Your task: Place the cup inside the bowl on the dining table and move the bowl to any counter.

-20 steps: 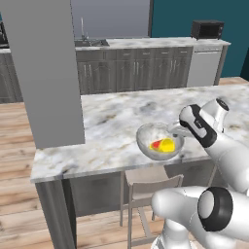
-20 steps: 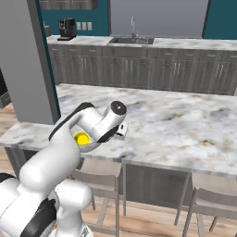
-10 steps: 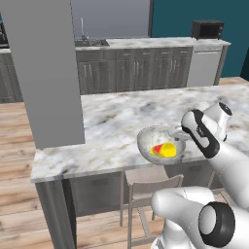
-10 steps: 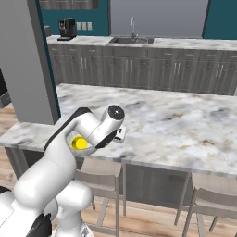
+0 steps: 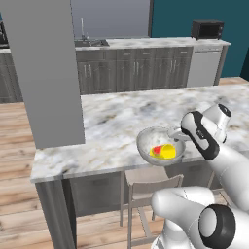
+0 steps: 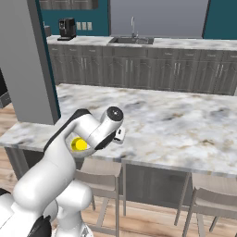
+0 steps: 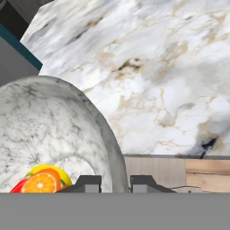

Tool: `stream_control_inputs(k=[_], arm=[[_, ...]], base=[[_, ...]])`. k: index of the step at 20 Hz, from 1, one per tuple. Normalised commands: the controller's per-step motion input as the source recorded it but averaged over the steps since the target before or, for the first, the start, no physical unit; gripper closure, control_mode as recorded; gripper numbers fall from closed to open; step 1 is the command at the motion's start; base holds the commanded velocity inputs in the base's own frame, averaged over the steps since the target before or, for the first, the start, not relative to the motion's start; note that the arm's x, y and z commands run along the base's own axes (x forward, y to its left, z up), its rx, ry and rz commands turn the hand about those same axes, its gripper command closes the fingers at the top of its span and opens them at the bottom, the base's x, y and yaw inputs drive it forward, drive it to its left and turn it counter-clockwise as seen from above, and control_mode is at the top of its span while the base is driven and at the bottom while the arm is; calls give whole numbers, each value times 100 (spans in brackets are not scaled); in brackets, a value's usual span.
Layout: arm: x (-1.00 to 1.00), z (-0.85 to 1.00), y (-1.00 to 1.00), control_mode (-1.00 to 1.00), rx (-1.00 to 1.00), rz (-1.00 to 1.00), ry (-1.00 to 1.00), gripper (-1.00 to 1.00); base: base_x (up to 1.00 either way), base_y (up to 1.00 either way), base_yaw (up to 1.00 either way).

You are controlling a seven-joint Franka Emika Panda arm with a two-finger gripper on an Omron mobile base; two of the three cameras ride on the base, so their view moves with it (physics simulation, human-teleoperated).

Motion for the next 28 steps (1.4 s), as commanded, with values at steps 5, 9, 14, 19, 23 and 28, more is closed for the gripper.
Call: stream_control_inputs(k=[5, 9, 14, 19, 23, 28], arm=[[0, 0, 0, -100, 0, 0, 0, 100], [0, 0, 0, -100, 0, 0, 1, 100], [0, 0, 0, 100, 0, 0, 0, 100], [0, 0, 0, 100, 0, 0, 0, 100], [0, 0, 0, 100, 0, 0, 0, 100], [0, 0, 0, 100, 0, 0, 0, 100]], base=[[0, 0, 0], [0, 0, 0], [0, 0, 0], [-19, 0, 0], [-76, 0, 0], [-84, 0, 0]])
